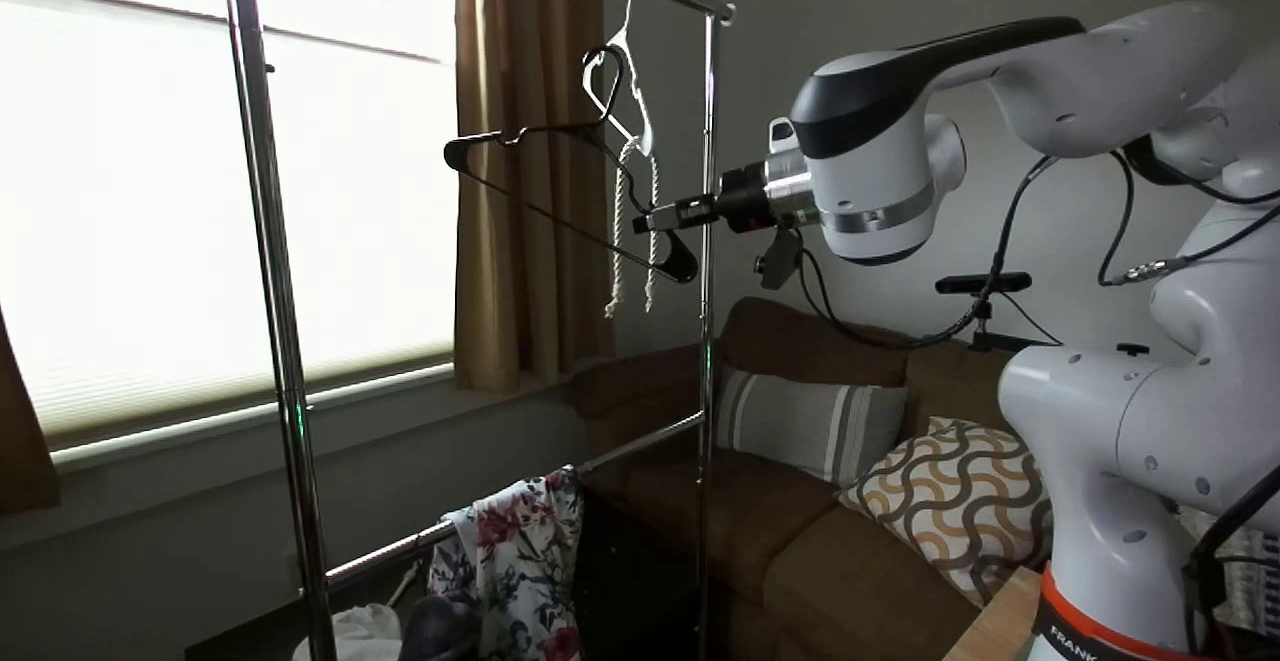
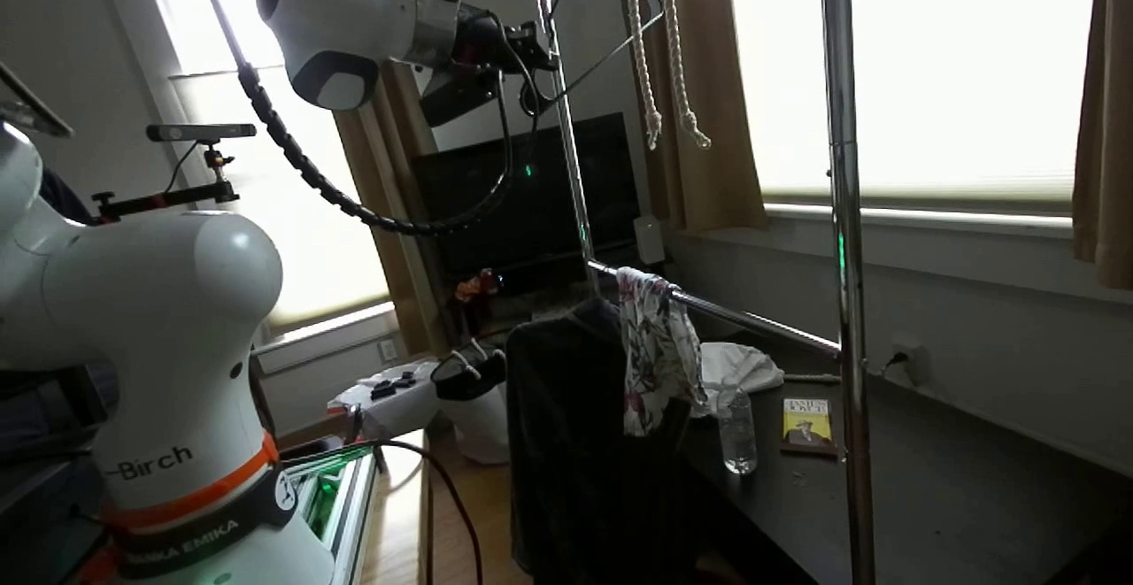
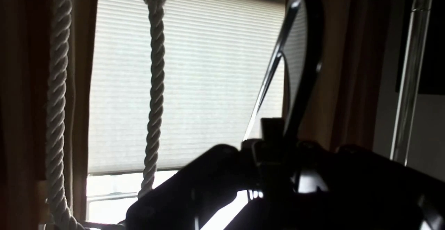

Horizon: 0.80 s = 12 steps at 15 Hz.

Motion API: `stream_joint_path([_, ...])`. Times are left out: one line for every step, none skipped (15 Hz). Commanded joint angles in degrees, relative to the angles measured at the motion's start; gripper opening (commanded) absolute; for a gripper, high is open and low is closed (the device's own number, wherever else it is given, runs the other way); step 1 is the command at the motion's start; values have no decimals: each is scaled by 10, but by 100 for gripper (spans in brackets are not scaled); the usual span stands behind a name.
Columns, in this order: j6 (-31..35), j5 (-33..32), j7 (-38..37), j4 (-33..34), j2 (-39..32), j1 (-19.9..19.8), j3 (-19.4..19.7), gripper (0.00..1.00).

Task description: Pick up the black coat hanger and hang it on the top rail

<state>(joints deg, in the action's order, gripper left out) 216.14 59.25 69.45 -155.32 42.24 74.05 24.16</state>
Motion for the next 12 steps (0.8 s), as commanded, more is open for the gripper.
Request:
stream_joint_path([58,113,13,91,-143,5,-66,1])
stream_joint_path([60,148,36,119,-167,5,-85,1])
stream_joint_path([64,178,62,151,-189,4,-98,1])
stream_joint_path([64,211,96,185,-209,1,-106,1])
stream_joint_path([68,243,133,227,-232,-3,-106,1])
stream_joint_path([67,277,170,261,-247,-6,-103,1])
stream_joint_path([64,318,209,298,-262,-10,-92,1])
stream_joint_path([60,363,250,335,-275,-7,-79,1])
stream_joint_path([71,400,289,372,-292,-7,-70,1])
stream_joint_path([76,439,329,409,-304,-3,-57,1])
stream_joint_path([82,469,365,445,-315,1,-47,1])
stream_joint_path([86,505,405,481,-320,5,-35,1])
